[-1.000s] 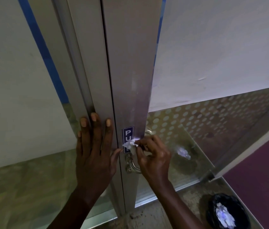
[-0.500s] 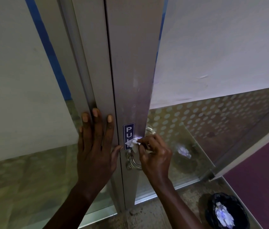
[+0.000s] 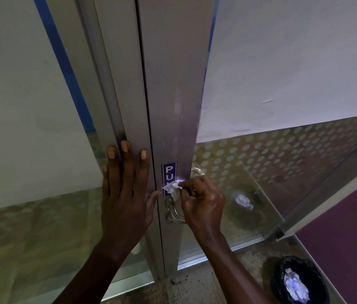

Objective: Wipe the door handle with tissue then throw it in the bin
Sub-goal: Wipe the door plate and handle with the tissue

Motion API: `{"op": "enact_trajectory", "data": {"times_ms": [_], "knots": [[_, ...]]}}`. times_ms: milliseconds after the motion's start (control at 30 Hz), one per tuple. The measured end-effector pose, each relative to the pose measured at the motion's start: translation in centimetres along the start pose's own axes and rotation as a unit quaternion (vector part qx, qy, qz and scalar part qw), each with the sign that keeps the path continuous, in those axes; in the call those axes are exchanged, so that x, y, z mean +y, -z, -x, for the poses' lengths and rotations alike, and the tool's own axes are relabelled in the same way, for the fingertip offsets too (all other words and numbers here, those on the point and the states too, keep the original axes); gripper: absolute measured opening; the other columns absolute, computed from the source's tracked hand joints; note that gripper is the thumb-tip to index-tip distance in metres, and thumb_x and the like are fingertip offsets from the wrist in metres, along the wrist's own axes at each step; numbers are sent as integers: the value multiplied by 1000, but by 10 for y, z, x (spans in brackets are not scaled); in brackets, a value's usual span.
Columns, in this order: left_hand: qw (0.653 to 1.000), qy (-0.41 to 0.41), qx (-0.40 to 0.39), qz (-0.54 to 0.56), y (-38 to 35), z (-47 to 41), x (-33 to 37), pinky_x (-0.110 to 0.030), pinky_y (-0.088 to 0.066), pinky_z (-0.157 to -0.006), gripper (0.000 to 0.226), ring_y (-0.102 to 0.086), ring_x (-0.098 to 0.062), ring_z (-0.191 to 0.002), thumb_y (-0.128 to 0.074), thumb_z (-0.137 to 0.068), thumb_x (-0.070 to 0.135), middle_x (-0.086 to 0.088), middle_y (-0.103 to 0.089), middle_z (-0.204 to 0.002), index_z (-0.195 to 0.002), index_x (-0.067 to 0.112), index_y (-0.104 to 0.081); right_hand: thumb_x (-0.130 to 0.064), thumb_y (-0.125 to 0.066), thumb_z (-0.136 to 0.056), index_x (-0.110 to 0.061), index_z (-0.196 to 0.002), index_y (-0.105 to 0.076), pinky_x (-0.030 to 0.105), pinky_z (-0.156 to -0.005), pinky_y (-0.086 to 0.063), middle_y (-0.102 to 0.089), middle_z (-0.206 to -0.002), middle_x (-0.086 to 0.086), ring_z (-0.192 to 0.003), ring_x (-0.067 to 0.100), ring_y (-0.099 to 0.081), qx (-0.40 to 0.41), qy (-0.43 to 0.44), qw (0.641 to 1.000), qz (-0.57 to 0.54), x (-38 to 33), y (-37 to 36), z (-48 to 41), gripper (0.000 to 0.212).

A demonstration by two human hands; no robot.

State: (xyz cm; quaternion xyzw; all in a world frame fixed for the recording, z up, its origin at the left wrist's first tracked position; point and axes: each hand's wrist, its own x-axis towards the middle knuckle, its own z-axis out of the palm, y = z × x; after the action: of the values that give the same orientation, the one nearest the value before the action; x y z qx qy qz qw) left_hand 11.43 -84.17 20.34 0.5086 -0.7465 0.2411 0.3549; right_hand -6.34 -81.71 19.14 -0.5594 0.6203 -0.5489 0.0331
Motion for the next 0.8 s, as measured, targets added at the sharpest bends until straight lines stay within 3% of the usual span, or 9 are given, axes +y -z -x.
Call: {"op": "enact_trajectory", "data": {"times_ms": [100,167,267,400,467,567,667,800], "knots": [[1000,1,2,3,1,0,0,-45,4,-143,126,17,-33,-174,-90,-89,41,-11,16,-186,-178,17,-3,6,-87,-83,-6,-89,-83,23,-61,-60,-74,-85,5,-70,14,-70,55,46,997,-26,-16,10,-25,14],[1000,3,0,7,2,0,1,-45,4,-143,125,19,-32,-174,-89,-90,39,-10,18,-185,-178,17,-2,7,-85,-84,-6,-91,-83,20,-64,-58,-74,-88,6,-74,14,-71,87,80,992,-46,-22,14,-42,15],[1000,6,-4,6,2,0,2,-45,5,-143,125,20,-31,-173,-90,-90,39,-9,19,-185,-178,16,-3,8,-83,-85,-5,-92,-82,26,-64,-60,-72,-89,6,-76,15,-70,74,87,993,-40,-17,9,-34,15],[1000,6,-3,4,1,0,2,-46,5,-143,125,19,-32,-174,-90,-90,40,-10,18,-185,-178,15,-4,4,-85,-82,-5,-86,-82,44,-60,-59,-72,-86,6,-73,22,-68,-5,19,1000,14,1,-1,0,11],[1000,4,-2,5,2,0,2,-46,5,-143,127,19,-33,-174,-89,-90,41,-11,18,-185,-178,17,-1,5,-86,-81,-6,-85,-83,44,-59,-59,-72,-85,6,-71,20,-68,-13,10,1000,17,1,0,0,12],[1000,0,-6,0,3,0,0,-45,6,-143,126,21,-32,-173,-89,-90,42,-10,20,-185,-178,16,-1,9,-86,-82,-5,-89,-82,31,-60,-59,-72,-86,6,-73,14,-66,46,54,997,-7,-14,10,-21,16],[1000,7,-9,4,3,-1,0,-45,8,-143,122,23,-31,-172,-89,-91,42,-9,23,-184,-176,12,-7,9,-82,-85,-6,-90,-82,36,-61,-58,-71,-87,6,-75,19,-68,95,96,991,-27,-23,15,-44,16],[1000,10,-12,4,3,-1,1,-45,8,-143,119,24,-31,-172,-88,-92,43,-8,24,-184,-175,9,-11,9,-84,-83,-2,-86,-81,39,-56,-57,-70,-85,8,-72,21,-66,52,85,995,17,-13,5,-21,12]]}}
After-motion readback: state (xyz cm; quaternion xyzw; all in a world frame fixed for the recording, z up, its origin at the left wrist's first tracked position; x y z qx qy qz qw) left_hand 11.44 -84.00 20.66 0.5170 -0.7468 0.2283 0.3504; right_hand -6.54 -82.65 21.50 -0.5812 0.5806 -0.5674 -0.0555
